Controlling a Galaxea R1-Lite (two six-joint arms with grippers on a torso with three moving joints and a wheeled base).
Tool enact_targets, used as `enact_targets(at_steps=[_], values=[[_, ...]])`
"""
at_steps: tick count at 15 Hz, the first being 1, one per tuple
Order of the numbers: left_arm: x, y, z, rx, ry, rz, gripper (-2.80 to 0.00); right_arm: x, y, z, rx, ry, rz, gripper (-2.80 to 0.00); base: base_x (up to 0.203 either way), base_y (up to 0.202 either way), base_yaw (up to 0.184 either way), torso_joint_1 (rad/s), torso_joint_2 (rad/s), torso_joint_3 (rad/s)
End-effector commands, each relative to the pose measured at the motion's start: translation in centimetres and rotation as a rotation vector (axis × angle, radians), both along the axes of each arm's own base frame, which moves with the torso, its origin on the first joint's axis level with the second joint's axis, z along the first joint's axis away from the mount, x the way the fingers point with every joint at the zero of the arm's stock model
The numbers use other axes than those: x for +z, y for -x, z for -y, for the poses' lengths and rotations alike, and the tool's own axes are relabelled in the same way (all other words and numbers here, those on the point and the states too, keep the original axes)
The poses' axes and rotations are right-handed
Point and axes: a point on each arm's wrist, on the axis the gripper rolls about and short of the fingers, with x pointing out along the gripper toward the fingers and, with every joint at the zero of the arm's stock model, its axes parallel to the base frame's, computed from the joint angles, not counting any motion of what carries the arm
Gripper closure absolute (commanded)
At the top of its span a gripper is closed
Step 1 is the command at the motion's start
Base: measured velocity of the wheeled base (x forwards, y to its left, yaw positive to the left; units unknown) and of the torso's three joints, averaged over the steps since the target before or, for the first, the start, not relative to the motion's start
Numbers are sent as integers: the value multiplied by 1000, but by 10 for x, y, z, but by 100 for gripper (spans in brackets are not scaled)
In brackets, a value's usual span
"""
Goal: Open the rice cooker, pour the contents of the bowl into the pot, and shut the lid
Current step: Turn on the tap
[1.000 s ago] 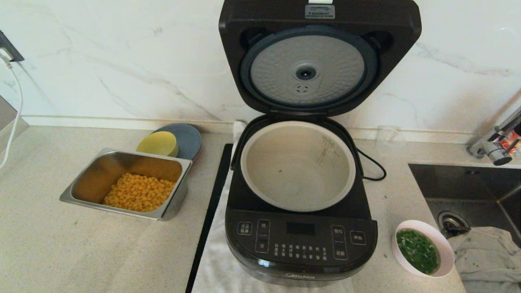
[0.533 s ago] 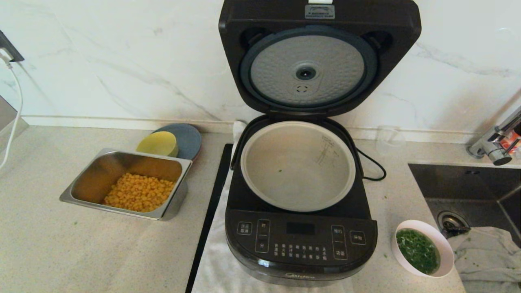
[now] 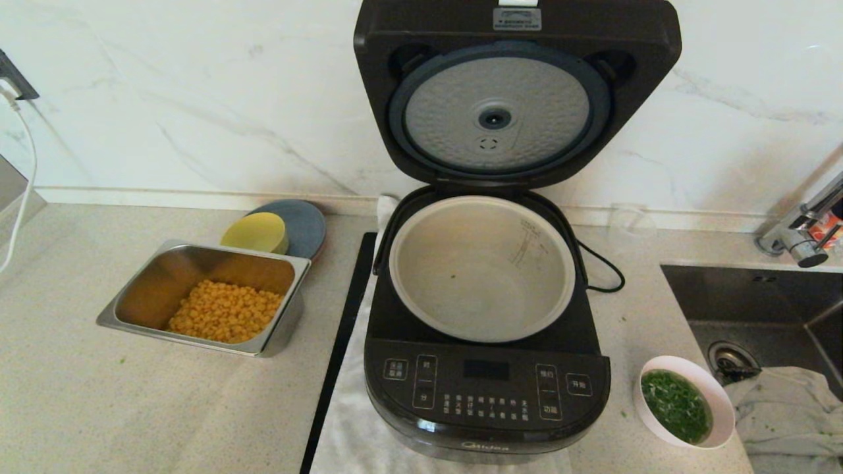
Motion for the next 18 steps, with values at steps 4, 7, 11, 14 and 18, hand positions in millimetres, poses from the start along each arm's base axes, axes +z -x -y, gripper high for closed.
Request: enact_targets(at_steps=[4,7,11,14,18], values=[[0,0,0,-1,0,0,0,21,6,0,-14,2,49,0,0,0,0,0,0,0],[0,0,0,1,0,0,0,78,11,1,-56,5,43,0,0,0,0,0,0,0],[0,0,0,-1,-1,0,0,97,-23,4,-163,76,-150,0,0,0,0,0,0,0],[0,0,0,-1,0,1,0,116,-71,7,-281,108,-268,0,0,0,0,0,0,0],[0,0,0,-1,-2,0,0,151,-156,22,-480,127,-314,0,0,0,0,0,0,0]])
